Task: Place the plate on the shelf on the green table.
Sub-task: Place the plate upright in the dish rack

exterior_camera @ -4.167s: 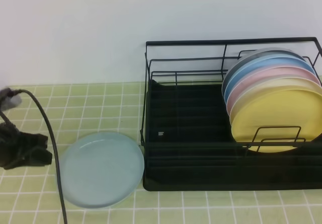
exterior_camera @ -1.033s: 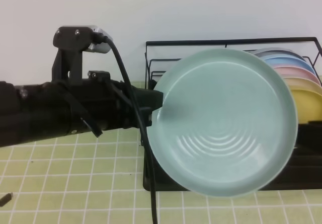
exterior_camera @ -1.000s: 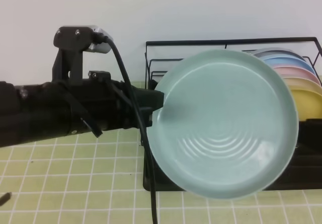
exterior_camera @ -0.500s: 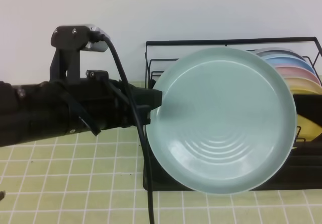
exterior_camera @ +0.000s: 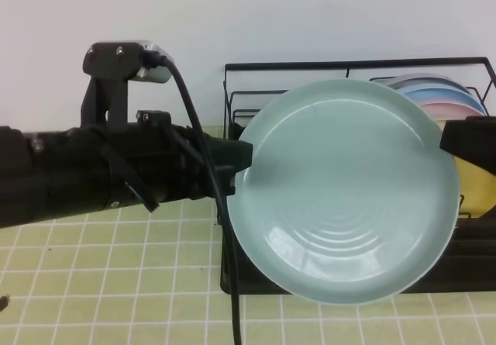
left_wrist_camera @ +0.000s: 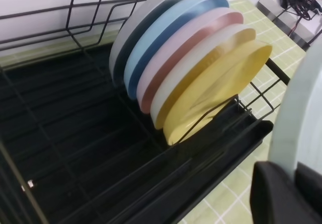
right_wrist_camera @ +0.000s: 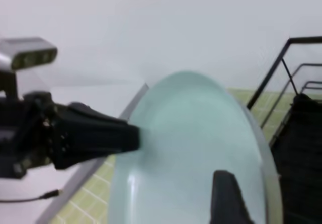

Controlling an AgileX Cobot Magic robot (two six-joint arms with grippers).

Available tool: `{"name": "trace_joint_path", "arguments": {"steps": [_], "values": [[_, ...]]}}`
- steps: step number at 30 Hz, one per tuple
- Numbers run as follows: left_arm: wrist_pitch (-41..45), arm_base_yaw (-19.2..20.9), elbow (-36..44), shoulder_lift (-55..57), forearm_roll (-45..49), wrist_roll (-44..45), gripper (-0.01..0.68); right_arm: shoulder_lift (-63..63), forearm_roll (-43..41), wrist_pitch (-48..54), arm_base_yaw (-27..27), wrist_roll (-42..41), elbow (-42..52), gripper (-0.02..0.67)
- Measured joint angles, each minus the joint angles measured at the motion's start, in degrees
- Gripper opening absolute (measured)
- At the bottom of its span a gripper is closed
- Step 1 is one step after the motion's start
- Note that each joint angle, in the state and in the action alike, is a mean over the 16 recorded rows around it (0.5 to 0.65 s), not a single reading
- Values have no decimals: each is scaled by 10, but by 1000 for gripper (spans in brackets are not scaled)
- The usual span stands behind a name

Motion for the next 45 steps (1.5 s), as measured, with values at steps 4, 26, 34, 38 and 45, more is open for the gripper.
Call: {"name": "trace_joint_path", "arguments": {"steps": [4,26,34,38,45], "values": [[0,0,0,0,-2,1,0,10,-8,27,0,3,-1,393],[46,0,0,-1,-32,0,155,70,-11,115,0,-62,-2,9],[94,1,0,-3,-88,-16,387,70,-45,48,0,-135,-7,-2],[114,1,0,-7,-110,-21,450,70,-91,-11,0,-164,-19,-2],[134,1,0,-21,-125,-16,427,70,-205,-104,0,-242,-59,-2]]}}
